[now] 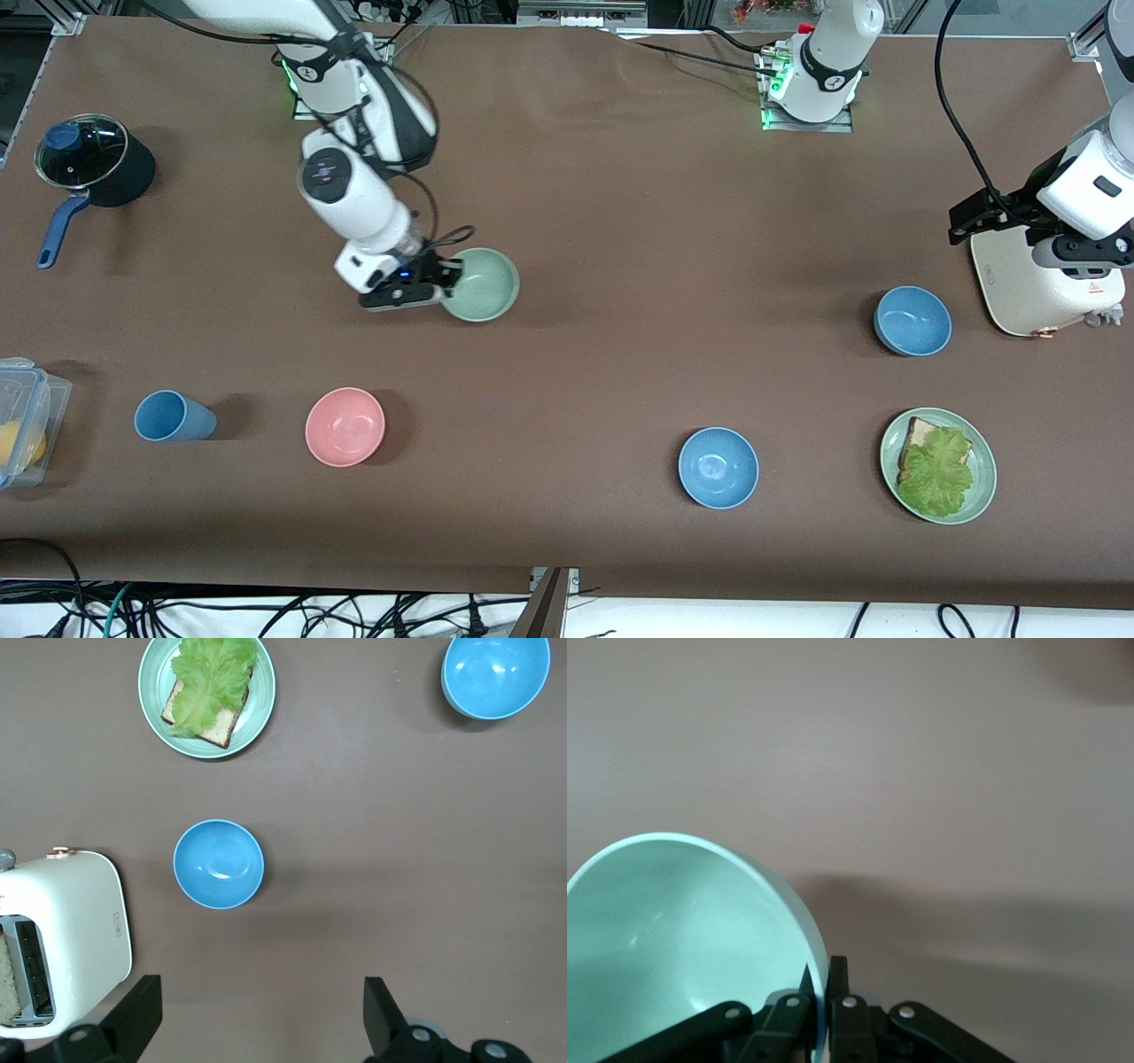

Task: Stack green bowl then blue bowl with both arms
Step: 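Drag the green bowl toward the table center with the right gripper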

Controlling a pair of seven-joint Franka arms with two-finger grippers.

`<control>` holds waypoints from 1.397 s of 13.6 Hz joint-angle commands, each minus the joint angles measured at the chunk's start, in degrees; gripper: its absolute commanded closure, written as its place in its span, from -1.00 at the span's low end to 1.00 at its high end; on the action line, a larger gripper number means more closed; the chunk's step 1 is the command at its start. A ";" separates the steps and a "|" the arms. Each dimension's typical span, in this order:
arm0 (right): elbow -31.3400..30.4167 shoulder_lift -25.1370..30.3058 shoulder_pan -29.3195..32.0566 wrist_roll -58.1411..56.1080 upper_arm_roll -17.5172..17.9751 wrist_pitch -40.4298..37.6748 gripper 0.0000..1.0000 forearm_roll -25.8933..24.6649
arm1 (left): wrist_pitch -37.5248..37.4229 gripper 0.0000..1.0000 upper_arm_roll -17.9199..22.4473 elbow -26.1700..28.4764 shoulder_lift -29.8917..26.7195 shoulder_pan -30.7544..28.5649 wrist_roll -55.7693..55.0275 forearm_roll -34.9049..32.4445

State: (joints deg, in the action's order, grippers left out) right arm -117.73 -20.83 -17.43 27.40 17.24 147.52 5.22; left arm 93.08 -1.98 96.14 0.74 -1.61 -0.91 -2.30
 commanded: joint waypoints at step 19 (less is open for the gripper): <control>23.16 -18.46 -20.10 29.21 -5.90 -8.19 -1.00 -14.45 | -2.29 -1.00 -0.04 -1.57 0.67 -1.20 1.00 -0.43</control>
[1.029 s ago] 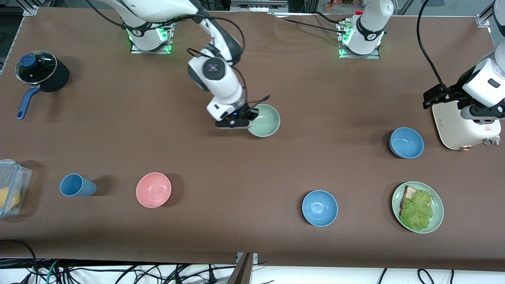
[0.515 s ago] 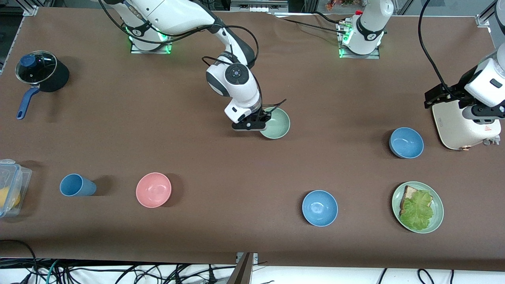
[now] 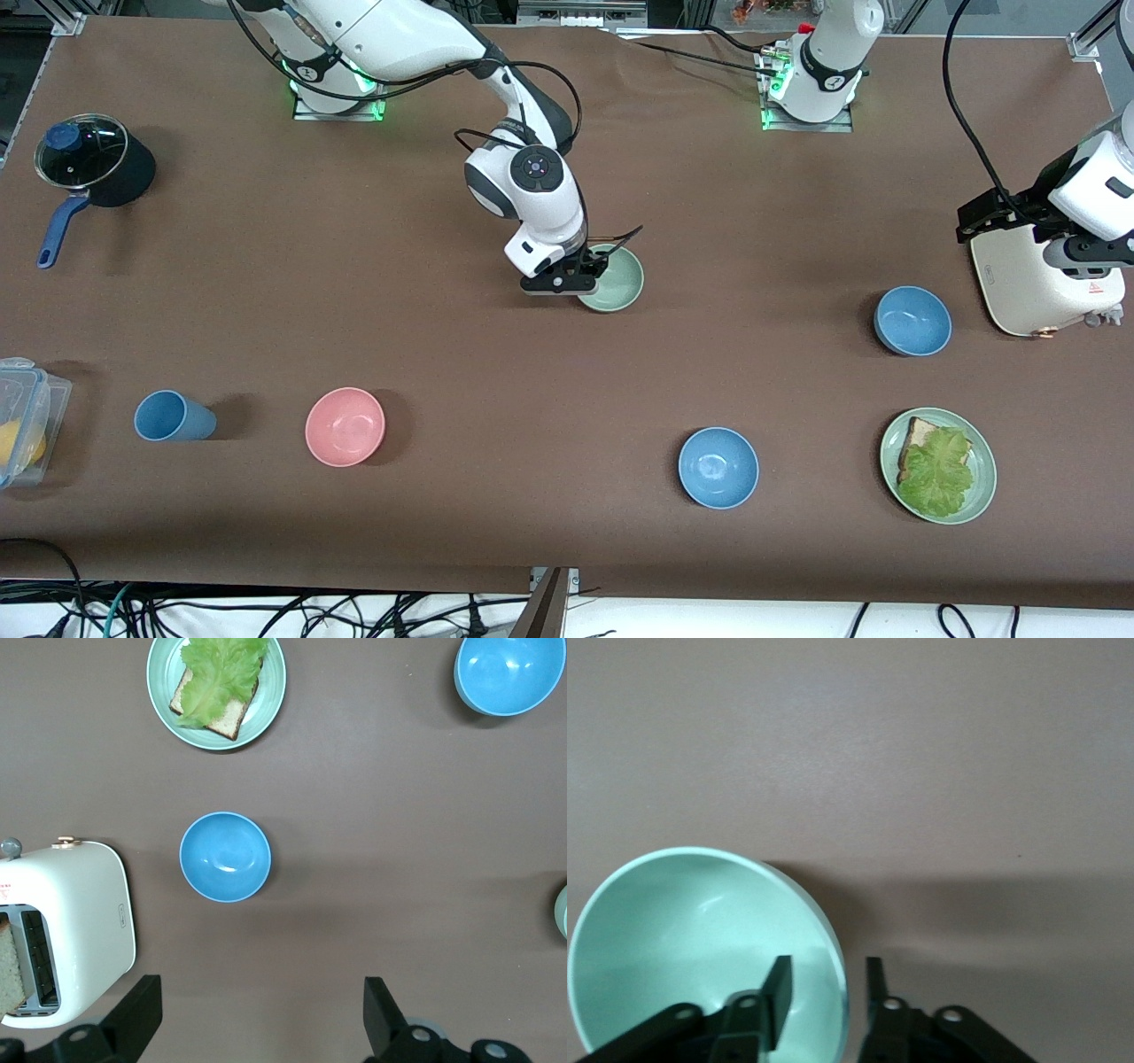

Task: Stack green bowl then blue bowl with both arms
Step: 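Retract the right gripper while the left gripper reaches the blue bowl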

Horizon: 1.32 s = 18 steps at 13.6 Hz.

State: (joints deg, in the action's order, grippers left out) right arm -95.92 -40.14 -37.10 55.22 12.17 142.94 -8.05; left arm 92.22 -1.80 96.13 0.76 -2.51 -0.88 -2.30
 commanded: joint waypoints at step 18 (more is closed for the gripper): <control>5.66 34.78 26.52 -48.07 -11.82 -54.15 -1.00 9.37 | 20.61 -1.00 -0.22 1.78 26.21 -13.31 32.82 -0.08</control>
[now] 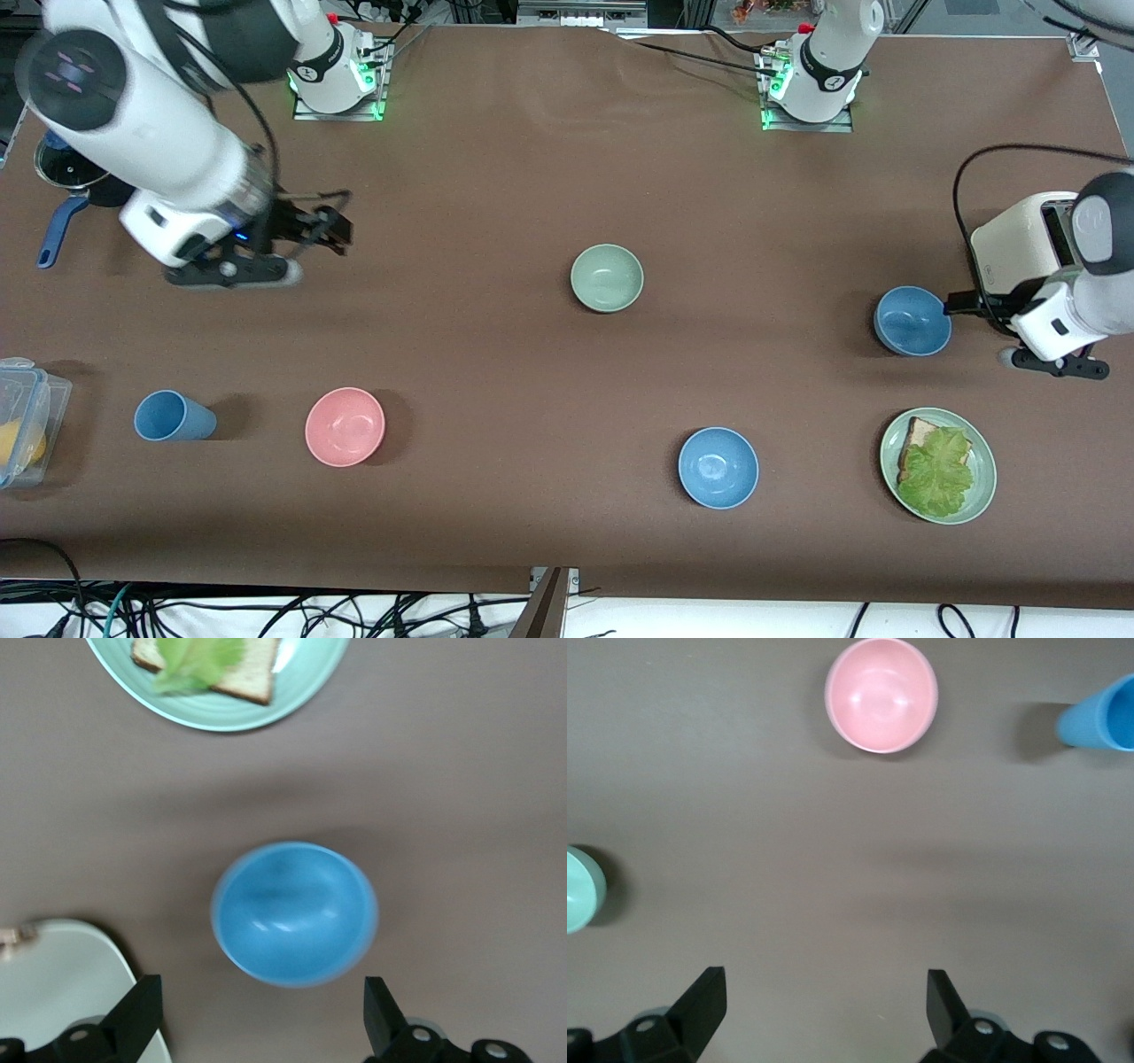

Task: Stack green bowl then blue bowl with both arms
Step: 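Retract the right gripper while the left gripper reaches the blue bowl, then grasp the light blue bowl rim with the left gripper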

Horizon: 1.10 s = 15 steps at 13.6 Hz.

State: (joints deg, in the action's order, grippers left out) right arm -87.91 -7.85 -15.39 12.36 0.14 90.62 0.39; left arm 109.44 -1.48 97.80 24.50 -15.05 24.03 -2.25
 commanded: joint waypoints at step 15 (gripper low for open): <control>2.56 1.25 8.88 -5.94 -1.11 -2.47 -1.00 -0.13 | 18.53 1.00 -0.55 9.17 6.44 -1.12 24.92 -2.59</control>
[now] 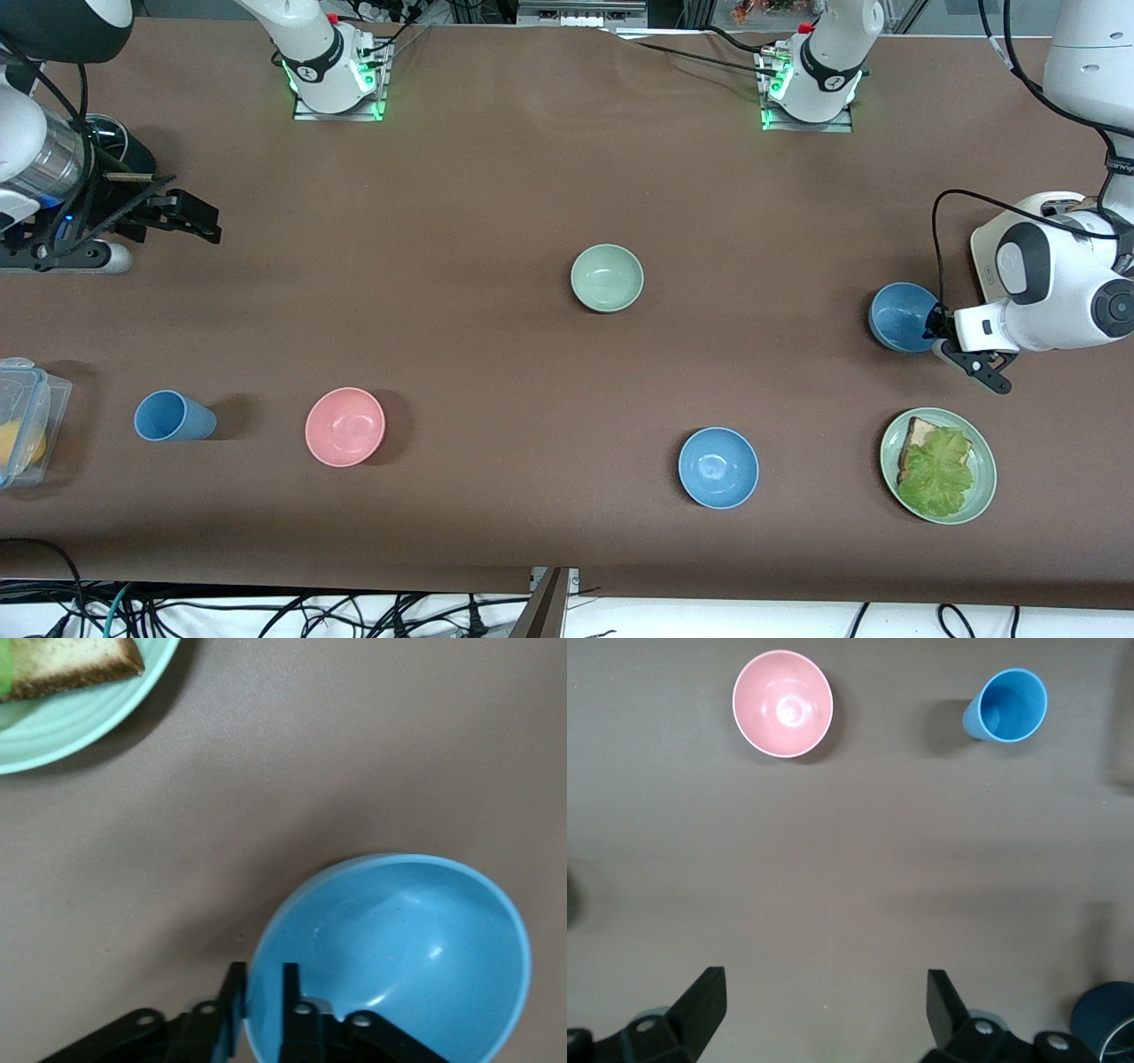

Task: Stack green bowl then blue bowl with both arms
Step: 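Grasp the light blue bowl rim with the left gripper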

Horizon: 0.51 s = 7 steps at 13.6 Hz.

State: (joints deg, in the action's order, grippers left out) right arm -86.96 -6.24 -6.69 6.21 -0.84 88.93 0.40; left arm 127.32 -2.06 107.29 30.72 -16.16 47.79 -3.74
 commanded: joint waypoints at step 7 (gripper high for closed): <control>1.53 -0.79 0.19 2.32 -2.49 -0.34 -1.00 0.91 | -18.99 1.00 -6.09 -13.83 -2.16 0.78 0.20 -0.13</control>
State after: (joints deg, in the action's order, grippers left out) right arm -86.60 -6.34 -6.70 8.43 -1.70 88.93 0.43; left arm 116.99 -4.94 99.79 29.58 -15.97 47.95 -3.75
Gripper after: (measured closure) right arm 0.000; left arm 0.956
